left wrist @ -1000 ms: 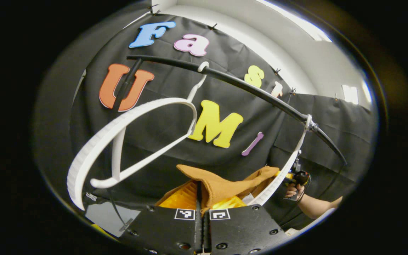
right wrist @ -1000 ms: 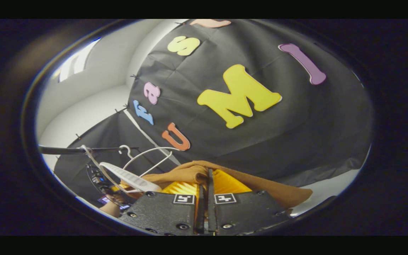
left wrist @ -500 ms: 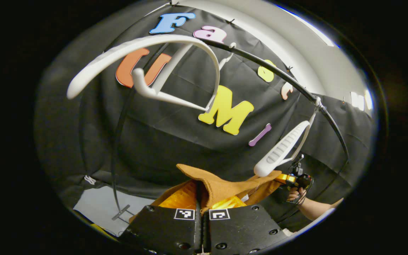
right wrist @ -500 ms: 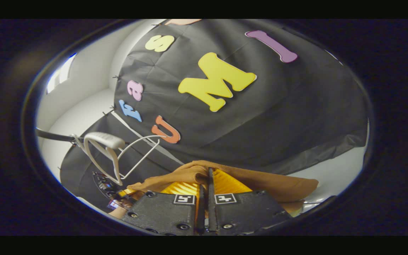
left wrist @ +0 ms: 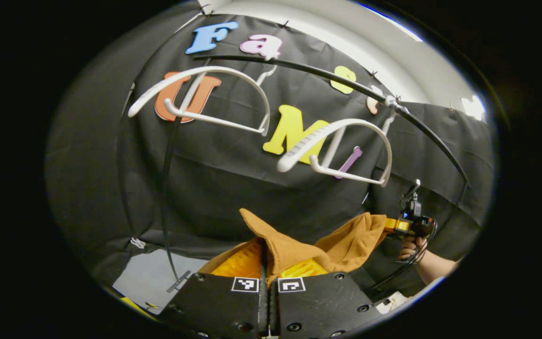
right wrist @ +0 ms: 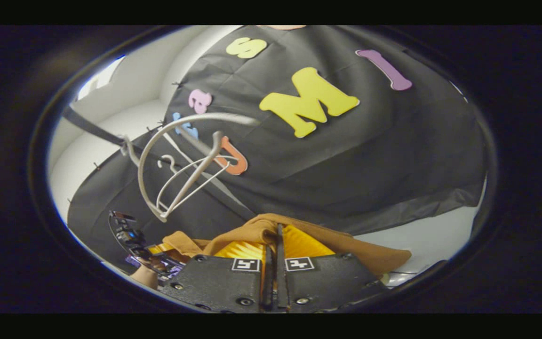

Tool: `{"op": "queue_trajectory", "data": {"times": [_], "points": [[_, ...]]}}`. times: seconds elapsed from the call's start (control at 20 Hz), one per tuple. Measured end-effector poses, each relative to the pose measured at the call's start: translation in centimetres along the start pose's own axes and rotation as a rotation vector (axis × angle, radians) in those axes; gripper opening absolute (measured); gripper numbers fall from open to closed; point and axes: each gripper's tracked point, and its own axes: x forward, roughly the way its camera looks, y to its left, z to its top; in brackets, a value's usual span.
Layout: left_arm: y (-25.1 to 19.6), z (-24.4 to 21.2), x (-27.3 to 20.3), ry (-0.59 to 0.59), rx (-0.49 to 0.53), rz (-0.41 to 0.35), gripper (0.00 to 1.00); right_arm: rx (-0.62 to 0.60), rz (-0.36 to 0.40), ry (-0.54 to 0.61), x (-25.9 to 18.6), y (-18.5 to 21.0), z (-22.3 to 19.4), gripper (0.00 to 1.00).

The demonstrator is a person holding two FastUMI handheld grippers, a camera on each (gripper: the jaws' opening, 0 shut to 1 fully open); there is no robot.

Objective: Grasp the clothes on the hanger with both hands and then place them into the laundry hamper below.

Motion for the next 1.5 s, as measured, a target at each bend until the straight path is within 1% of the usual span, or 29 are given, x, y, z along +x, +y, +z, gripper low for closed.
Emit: {"op": "queue_trajectory", "data": {"times": [0.1,0.2,0.25,0.3,0.35,0.4,0.45,0.5,0.65,0.75,0.85,0.9,0.95,1.0,1.15,1.2,1.25,1.3,1.35,1.45,1.5], "points": [[-2.3,-0.3,-0.4,0.000,0.032,-0.022,0.01,-0.045,0.021,0.016,-0.4,2.6,-1.7,0.07],[-4.7,-0.3,-0.9,-0.009,0.055,-0.053,0.01,-0.087,0.048,0.030,-1.0,5.5,-3.4,0.05],[-5.9,-0.1,-1.0,-0.015,0.058,-0.074,0.05,-0.106,0.064,0.031,-1.5,6.7,-4.3,0.05],[-7.0,0.2,-1.2,-0.025,0.061,-0.095,0.01,-0.118,0.078,0.033,-1.9,8.1,-4.9,0.05],[-8.4,0.5,-1.4,-0.033,0.063,-0.120,0.05,-0.128,0.096,0.031,-2.2,9.3,-5.5,0.05],[-9.5,0.8,-1.5,-0.038,0.065,-0.139,0.05,-0.137,0.109,0.029,-2.4,10.7,-5.8,0.07],[-10.7,0.9,-1.9,-0.041,0.072,-0.161,0.01,-0.143,0.126,0.023,-2.8,11.8,-6.3,0.05],[-11.7,1.1,-2.0,-0.050,0.082,-0.174,0.01,-0.150,0.139,0.016,-3.0,13.0,-6.5,0.05],[-14.0,0.9,-2.4,-0.056,0.110,-0.211,0.01,-0.107,0.156,-0.018,-3.3,15.2,-8.0,0.05],[-14.1,0.3,-2.1,-0.041,0.139,-0.192,0.01,-0.059,0.163,-0.018,-3.5,16.0,-9.2,0.07],[-13.9,-0.7,-1.8,-0.021,0.151,-0.176,0.01,-0.061,0.127,-0.017,-3.8,15.7,-9.9,0.05],[-13.8,-1.4,-1.8,-0.013,0.145,-0.177,0.05,-0.079,0.109,-0.012,-3.9,15.4,-10.2,0.07],[-13.9,-2.0,-1.9,-0.007,0.139,-0.179,0.05,-0.098,0.090,-0.004,-3.8,14.9,-10.6,0.05],[-13.6,-2.8,-1.6,0.008,0.130,-0.176,0.05,-0.114,0.068,0.008,-3.7,14.3,-11.0,0.05],[-12.2,-5.6,0.0,0.056,0.103,-0.155,0.05,-0.144,0.008,0.051,-3.2,11.7,-12.8,0.08],[-11.7,-6.7,0.6,0.071,0.089,-0.146,0.01,-0.145,-0.013,0.068,-2.7,10.8,-13.6,0.08],[-11.1,-7.9,1.4,0.091,0.066,-0.141,0.05,-0.145,-0.037,0.082,-2.5,9.7,-14.3,0.07],[-10.7,-9.2,1.9,0.119,0.020,-0.144,0.05,-0.143,-0.062,0.097,-2.1,8.7,-15.0,0.06],[-10.3,-10.7,2.2,0.141,-0.024,-0.143,0.01,-0.138,-0.091,0.109,-1.7,7.6,-15.9,0.06],[-8.6,-13.4,3.3,0.188,-0.079,-0.106,0.01,-0.111,-0.150,0.139,-0.8,5.2,-17.8,0.05],[-7.8,-14.5,3.8,0.212,-0.100,-0.087,0.01,-0.092,-0.175,0.159,-0.5,4.2,-18.8,0.08]]}}
